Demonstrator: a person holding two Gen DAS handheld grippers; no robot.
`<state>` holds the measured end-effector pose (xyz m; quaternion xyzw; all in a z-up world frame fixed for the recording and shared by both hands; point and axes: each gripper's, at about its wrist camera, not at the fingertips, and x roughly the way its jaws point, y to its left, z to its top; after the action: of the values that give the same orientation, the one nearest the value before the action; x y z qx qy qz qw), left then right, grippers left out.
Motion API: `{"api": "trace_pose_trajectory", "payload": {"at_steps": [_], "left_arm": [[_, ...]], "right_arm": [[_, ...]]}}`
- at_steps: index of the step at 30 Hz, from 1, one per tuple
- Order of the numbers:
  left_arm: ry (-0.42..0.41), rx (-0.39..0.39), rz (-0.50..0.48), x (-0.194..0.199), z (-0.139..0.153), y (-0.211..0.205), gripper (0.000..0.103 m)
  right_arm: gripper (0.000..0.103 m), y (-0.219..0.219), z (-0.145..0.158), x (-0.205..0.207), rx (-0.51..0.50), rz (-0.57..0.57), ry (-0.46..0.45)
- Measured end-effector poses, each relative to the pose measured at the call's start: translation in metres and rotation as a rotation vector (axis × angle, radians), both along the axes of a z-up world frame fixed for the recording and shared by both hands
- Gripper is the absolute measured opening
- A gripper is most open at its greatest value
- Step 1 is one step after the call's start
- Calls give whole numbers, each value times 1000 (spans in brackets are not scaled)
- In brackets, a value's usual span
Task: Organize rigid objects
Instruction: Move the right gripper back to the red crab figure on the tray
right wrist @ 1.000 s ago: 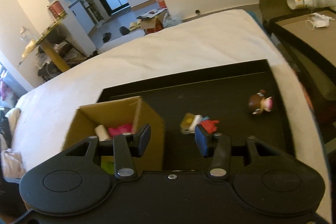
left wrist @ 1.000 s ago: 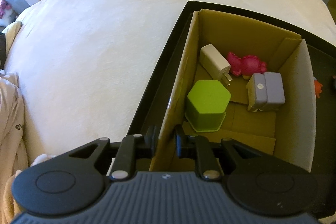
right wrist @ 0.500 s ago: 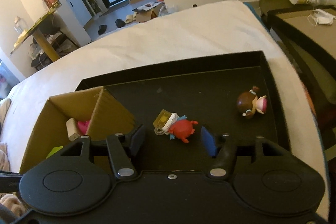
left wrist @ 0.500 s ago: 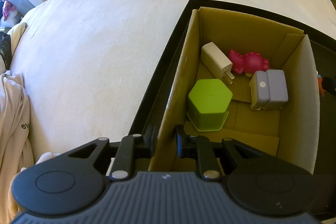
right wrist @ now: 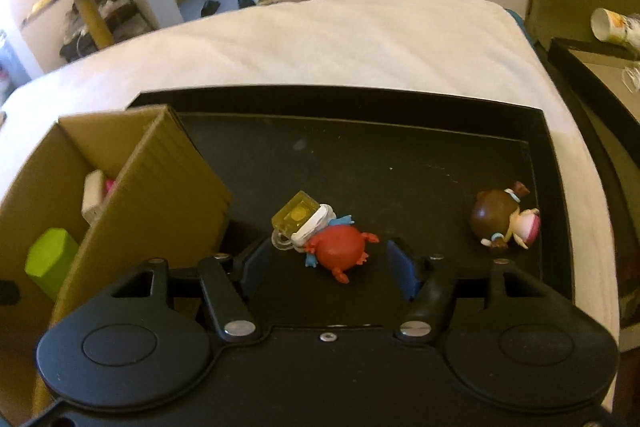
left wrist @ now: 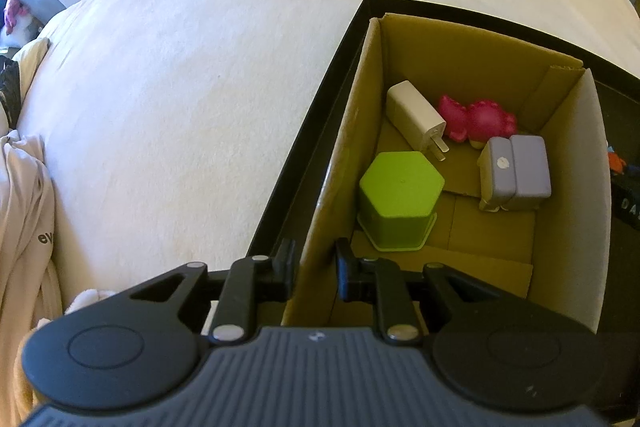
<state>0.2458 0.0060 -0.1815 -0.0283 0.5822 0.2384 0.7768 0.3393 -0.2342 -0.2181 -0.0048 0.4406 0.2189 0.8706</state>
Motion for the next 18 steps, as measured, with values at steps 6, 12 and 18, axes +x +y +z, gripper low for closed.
{"api": "trace_pose_trajectory", "payload": {"at_steps": [6, 12, 18], "left_arm": [[-2, -2, 2, -1, 0, 0, 20], [-4, 2, -6, -2, 1, 0, 20], [-9, -4, -6, -3, 2, 1, 20]], "right_arm": [[63, 11, -4, -1, -65, 61, -29], [64, 19, -5, 2, -104, 89, -55], [59, 20, -4, 1, -113, 85, -75]]}}
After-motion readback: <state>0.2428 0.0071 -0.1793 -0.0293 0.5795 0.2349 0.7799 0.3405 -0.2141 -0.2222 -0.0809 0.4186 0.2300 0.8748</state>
